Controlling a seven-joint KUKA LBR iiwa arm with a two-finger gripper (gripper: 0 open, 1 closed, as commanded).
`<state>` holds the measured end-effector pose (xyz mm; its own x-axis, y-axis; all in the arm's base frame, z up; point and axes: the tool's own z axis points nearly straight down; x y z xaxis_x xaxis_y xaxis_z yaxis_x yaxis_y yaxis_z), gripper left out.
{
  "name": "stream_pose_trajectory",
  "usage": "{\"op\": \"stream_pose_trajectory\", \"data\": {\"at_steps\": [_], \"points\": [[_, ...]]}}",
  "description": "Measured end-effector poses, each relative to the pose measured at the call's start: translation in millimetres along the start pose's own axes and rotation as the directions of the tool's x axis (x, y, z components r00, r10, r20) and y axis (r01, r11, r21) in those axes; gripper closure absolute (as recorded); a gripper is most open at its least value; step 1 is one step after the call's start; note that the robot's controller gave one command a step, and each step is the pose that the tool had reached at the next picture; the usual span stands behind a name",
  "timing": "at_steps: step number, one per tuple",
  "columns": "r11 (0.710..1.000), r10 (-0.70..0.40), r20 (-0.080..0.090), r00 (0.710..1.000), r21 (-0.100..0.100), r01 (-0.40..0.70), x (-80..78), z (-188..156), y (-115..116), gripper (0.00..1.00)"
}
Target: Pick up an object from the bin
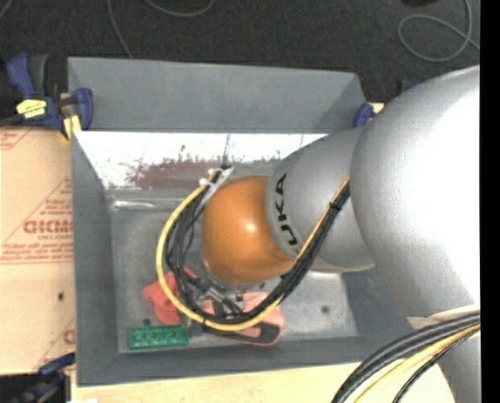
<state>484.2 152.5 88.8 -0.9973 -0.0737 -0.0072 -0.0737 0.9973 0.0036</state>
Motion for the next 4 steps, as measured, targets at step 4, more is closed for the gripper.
{"op": "stream_pose_trajectory", "data": {"at_steps": [4], "points": [[0.997, 0.072, 0.009, 0.997, -0.001, -0.072, 3.5, -37, -3, 1.0]]}}
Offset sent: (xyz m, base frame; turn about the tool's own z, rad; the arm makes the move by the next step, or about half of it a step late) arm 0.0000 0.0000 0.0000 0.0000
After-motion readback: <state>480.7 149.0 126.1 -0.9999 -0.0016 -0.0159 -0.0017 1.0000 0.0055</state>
